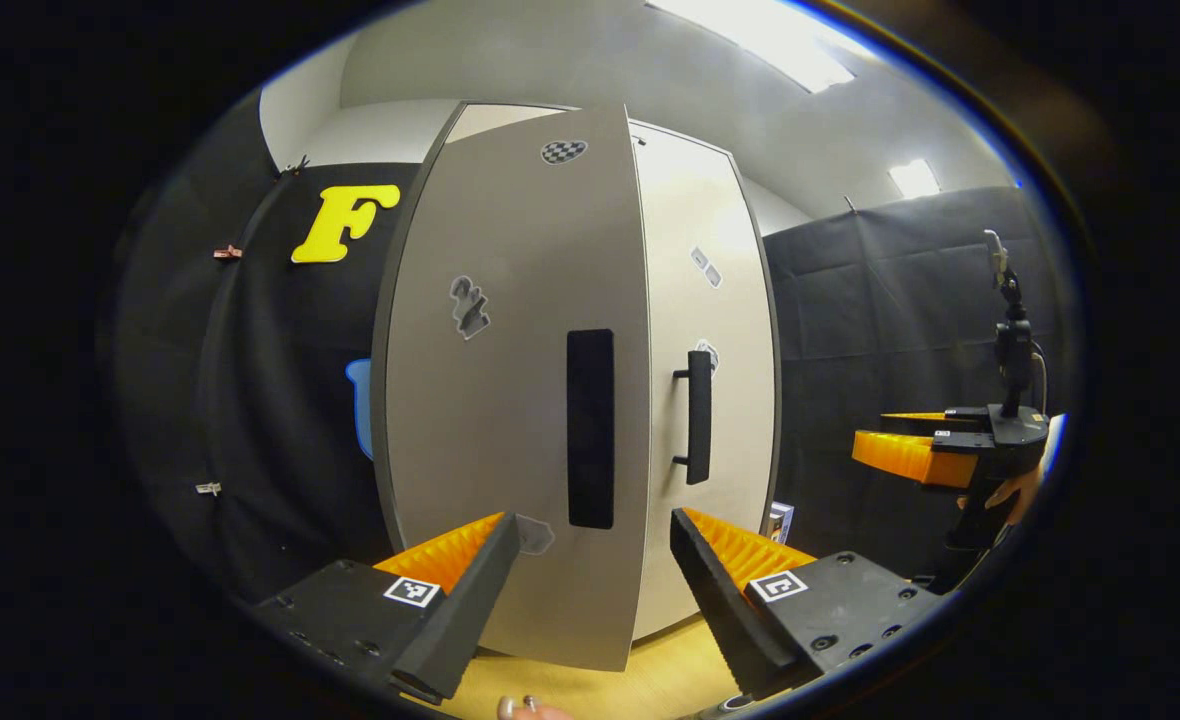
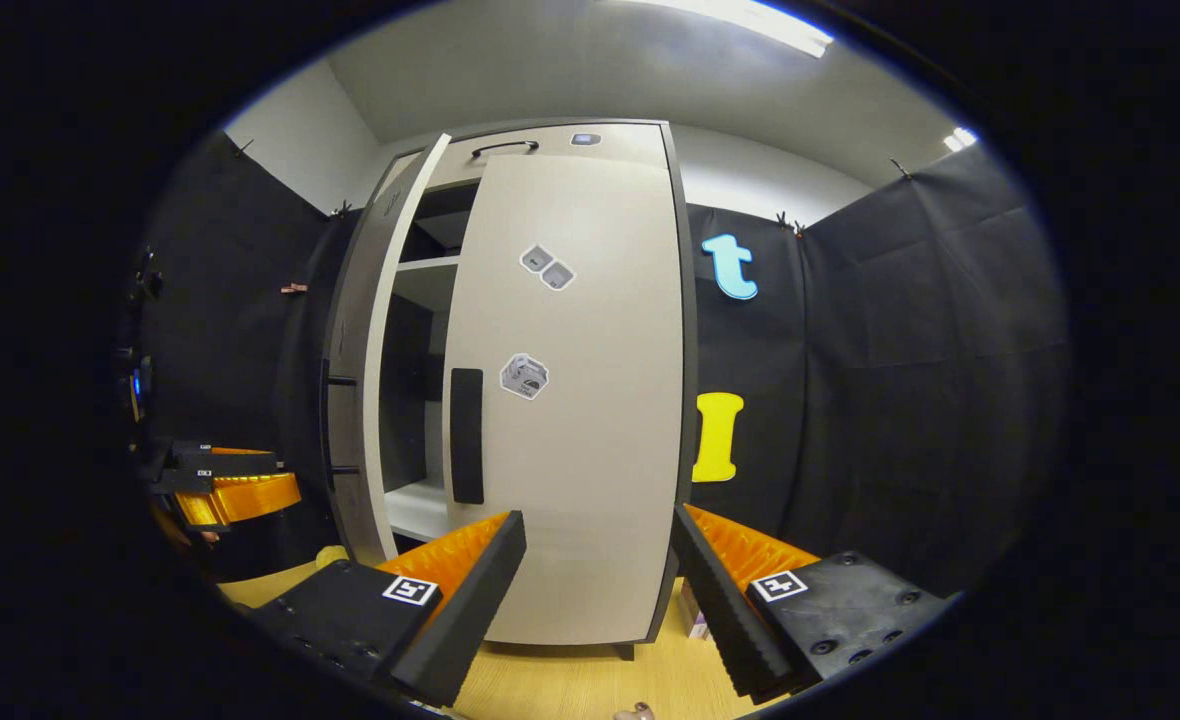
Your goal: Grasp the bottle in the cabinet with the left hand and place it on the coaster, then close the right door with the right hand and the left door with the left hand.
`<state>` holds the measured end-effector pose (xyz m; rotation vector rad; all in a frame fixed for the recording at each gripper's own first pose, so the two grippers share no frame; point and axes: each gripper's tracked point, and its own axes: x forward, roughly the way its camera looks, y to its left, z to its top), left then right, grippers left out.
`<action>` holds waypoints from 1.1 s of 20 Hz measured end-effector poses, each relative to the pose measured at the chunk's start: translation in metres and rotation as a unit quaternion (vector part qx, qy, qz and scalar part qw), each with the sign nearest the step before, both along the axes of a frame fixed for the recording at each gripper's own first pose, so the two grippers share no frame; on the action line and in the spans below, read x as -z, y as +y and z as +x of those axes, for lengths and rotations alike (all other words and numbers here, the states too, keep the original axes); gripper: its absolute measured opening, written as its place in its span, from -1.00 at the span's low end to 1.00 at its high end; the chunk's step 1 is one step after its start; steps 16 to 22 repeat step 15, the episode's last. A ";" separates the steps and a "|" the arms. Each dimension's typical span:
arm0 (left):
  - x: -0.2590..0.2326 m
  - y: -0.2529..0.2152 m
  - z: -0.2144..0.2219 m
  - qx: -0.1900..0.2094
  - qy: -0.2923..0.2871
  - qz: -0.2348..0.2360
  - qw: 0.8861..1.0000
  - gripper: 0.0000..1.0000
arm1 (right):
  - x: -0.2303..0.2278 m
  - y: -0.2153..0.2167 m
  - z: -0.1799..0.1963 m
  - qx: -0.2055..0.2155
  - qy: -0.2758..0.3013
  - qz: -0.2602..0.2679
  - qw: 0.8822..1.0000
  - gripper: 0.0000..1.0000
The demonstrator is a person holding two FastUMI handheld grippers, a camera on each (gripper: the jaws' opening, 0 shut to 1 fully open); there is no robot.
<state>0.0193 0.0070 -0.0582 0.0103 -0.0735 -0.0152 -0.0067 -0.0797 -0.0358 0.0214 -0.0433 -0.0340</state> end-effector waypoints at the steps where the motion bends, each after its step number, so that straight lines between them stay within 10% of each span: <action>1: 0.002 0.000 -0.001 0.000 0.002 0.002 1.000 0.93 | 0.000 0.001 -0.001 0.000 0.000 -0.001 1.000 0.95; 22: 0.002 0.001 -0.007 0.023 0.007 0.015 1.000 0.94 | -0.010 0.012 -0.013 0.013 -0.015 0.000 1.000 0.94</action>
